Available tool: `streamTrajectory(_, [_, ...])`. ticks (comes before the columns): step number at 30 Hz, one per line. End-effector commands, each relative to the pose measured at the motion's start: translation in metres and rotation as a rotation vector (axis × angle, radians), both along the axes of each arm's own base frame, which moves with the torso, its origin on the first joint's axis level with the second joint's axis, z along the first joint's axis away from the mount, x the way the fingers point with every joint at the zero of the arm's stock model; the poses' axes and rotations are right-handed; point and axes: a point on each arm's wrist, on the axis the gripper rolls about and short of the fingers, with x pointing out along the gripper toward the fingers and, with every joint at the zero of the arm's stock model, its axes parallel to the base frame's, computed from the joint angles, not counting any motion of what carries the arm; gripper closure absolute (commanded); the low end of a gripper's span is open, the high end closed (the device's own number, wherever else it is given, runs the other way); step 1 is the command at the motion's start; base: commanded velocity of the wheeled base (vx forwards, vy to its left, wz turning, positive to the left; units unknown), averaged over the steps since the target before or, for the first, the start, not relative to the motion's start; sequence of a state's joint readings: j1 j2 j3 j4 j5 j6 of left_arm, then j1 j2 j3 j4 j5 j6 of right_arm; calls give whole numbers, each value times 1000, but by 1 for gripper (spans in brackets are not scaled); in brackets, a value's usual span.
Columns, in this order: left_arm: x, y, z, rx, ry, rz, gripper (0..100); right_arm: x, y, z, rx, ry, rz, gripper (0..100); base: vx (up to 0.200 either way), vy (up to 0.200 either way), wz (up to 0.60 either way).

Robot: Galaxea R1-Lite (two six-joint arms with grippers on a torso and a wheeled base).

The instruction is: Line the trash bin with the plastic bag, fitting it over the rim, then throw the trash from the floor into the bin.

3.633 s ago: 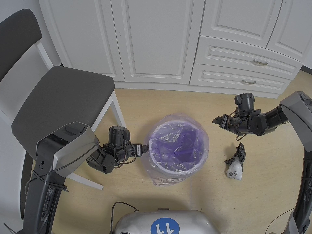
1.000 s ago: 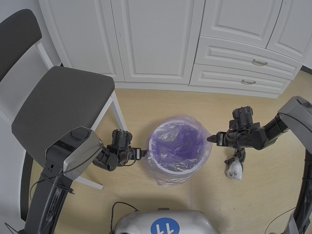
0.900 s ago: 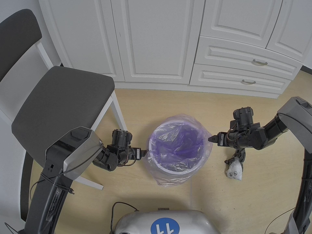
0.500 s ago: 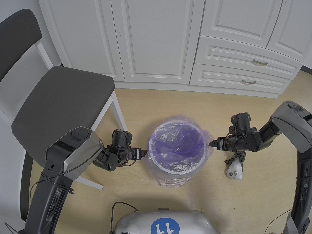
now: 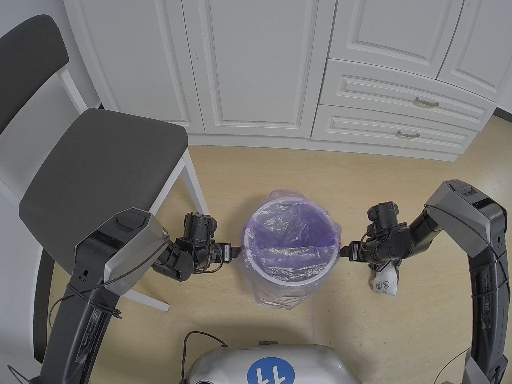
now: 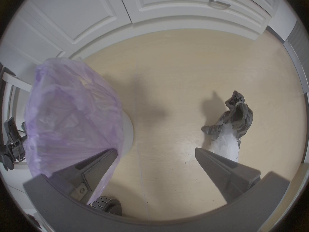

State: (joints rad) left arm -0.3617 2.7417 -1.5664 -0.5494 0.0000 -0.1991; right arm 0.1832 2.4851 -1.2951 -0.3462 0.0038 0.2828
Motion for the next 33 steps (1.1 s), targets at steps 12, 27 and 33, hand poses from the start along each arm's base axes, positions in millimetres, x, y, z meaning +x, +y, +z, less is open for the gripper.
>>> streamTrajectory(12, [1,8,12,-6,-11,12,0,-1,12,-7,-68,-6,-32,0,0,0,0])
streamTrajectory(27, [-84,30,86,35,64,-82,0,-51,-18,98,1,-135,138,0,0,0,0])
streamTrajectory(33, [-119,32,108,10,-19,-101,0,-67,-15,110,-8,-156,183,0,0,0,0])
